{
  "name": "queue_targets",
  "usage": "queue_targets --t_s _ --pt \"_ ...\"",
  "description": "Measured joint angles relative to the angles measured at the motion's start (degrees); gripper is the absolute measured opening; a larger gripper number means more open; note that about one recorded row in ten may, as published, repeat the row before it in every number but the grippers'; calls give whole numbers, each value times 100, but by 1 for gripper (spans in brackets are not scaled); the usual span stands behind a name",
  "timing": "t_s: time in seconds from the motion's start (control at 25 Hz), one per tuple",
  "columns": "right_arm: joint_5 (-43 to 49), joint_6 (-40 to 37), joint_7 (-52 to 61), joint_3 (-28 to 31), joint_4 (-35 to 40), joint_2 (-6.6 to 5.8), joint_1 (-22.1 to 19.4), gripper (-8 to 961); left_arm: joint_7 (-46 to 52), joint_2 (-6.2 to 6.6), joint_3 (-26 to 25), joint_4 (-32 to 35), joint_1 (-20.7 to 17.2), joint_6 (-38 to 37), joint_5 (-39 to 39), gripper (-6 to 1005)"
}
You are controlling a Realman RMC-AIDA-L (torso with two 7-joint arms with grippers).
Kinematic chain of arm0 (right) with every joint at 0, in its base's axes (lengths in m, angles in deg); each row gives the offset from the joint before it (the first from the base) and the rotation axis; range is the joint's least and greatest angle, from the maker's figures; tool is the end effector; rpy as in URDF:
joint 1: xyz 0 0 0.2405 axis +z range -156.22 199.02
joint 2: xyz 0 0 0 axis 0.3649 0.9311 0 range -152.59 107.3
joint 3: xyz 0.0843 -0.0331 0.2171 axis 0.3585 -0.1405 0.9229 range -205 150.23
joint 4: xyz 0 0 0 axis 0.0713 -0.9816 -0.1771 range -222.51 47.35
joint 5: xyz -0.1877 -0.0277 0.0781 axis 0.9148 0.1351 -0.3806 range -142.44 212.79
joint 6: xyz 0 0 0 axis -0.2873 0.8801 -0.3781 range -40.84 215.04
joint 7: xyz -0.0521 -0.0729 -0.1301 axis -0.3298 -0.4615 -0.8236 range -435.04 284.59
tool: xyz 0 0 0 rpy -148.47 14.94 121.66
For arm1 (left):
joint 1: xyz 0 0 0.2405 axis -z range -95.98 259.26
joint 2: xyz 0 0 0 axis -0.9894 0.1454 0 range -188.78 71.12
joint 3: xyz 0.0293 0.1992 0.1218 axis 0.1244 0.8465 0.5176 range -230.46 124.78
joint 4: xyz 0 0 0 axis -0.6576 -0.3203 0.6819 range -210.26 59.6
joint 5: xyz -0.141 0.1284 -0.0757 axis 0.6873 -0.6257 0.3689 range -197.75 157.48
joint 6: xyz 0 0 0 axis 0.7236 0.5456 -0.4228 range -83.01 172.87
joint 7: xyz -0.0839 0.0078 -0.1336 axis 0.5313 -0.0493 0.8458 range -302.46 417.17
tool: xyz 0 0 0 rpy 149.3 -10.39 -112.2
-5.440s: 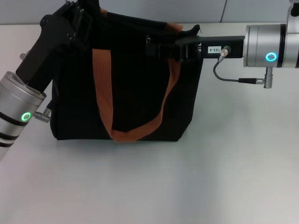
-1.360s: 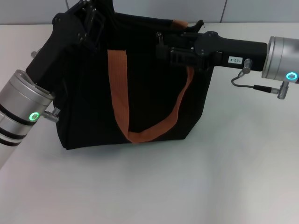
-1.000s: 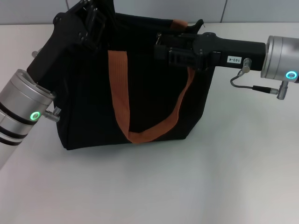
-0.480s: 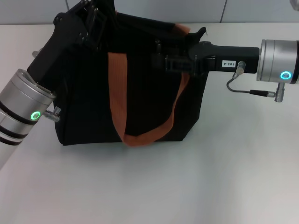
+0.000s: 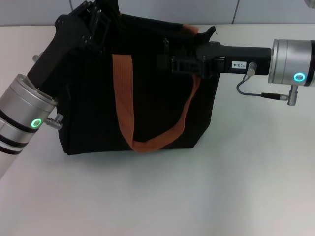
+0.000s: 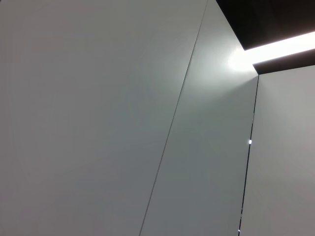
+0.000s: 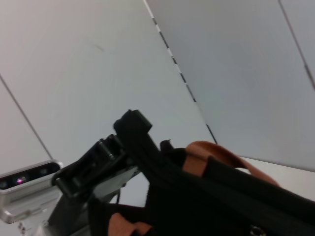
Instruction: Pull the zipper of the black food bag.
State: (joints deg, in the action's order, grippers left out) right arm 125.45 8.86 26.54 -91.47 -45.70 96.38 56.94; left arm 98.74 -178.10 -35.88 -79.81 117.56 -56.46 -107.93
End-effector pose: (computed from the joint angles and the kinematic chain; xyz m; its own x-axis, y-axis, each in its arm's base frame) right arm 0.1440 0.3604 -0.0209 0.6388 -0.4770 -0.6036 -0.5551 -0.8290 0.0676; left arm -0.1829 0.3124 -0.0053 0.2170 -0.1062 0.9704 0.5751 -0.7893 -0.2150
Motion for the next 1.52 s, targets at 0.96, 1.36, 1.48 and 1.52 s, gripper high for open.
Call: queue_targets --t_s 0.96,1.36,1.48,1.52 --pt "0 183 176 -51 -45 -6 177 253 0 0 0 0 9 -4 -1 79" --pt "-12 154 217 -5 -49 -11 196 183 0 0 0 0 -6 -7 -1 80" --pt "-5 159 256 -36 -48 -11 210 224 0 0 0 0 -1 -7 -1 80" --pt "-5 159 256 -39 -48 -12 212 246 0 0 0 0 2 -8 -1 80"
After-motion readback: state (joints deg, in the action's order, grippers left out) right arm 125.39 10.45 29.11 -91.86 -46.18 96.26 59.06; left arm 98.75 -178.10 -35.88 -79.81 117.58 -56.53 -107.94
